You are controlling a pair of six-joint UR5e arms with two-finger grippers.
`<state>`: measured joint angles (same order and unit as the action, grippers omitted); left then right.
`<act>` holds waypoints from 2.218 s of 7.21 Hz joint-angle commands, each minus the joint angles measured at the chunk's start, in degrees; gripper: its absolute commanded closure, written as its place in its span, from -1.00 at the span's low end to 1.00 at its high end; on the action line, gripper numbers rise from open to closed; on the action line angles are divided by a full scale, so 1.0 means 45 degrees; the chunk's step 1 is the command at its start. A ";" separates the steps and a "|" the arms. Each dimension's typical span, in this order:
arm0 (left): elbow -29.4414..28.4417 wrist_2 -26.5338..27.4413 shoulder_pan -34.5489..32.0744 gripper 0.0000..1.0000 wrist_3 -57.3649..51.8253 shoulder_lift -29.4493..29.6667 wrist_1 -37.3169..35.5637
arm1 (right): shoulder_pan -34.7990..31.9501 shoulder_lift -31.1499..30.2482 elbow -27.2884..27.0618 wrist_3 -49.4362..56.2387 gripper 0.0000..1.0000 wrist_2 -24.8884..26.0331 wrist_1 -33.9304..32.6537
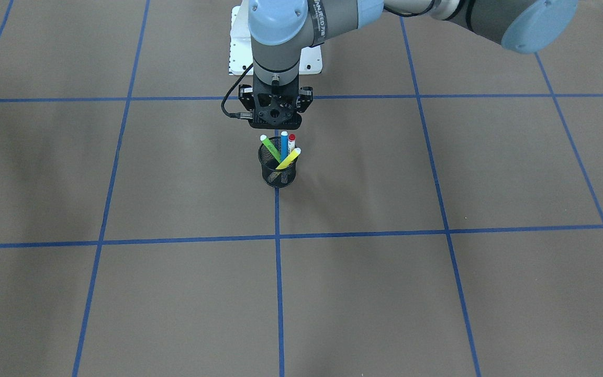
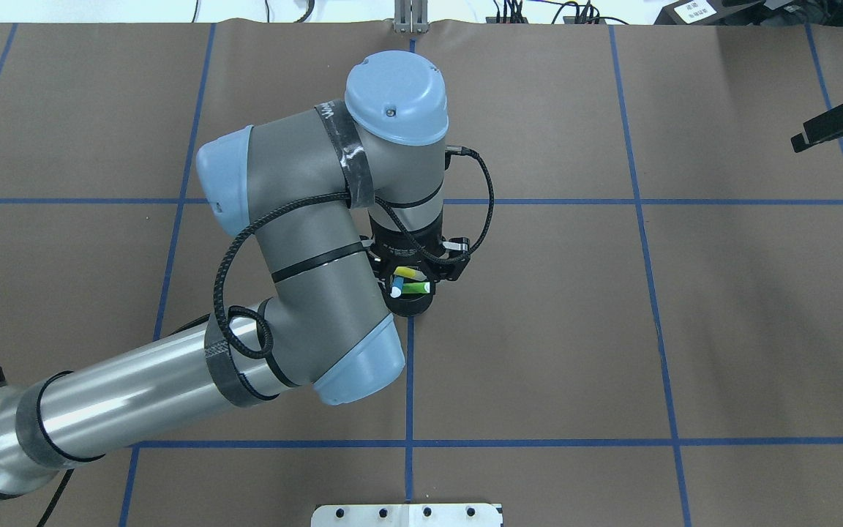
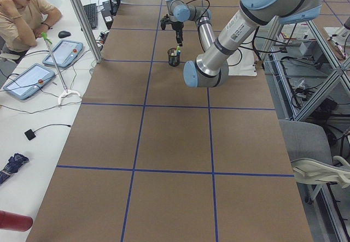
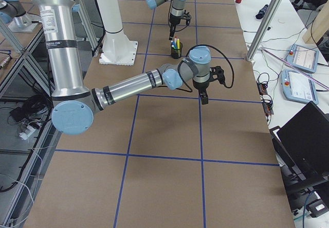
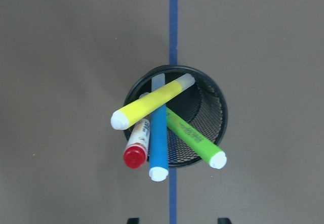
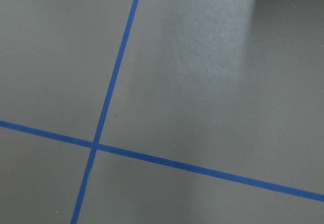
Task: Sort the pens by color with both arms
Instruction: 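Lower the left gripper over the cup, aligning with the blue pen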
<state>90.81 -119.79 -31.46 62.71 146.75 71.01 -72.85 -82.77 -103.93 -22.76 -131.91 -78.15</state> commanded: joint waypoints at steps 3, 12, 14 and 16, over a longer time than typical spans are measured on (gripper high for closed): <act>-0.0902 0.0312 0.0039 -0.19 -0.0611 0.0358 -0.0076 | 0.0096 0.0014 0.0089 0.0000 -1.00 -0.0002 -0.0016; -0.0980 0.0292 0.0273 -0.12 -0.0557 0.0065 -0.0116 | 0.0233 0.0034 0.0284 0.0000 -1.00 -0.0002 -0.0016; -0.0980 0.0292 0.0273 -0.12 -0.0499 -0.0032 -0.0116 | 0.0233 0.0053 0.0304 0.0000 -1.00 -0.0002 0.0004; -0.0980 0.0273 0.0273 -0.06 -0.0479 -0.0129 -0.0116 | 0.0252 0.0053 0.0304 0.0000 -1.00 -0.0002 0.0004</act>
<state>86.40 -118.53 -30.24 60.50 146.52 70.45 -71.78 -82.53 -102.57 -22.76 -131.92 -78.14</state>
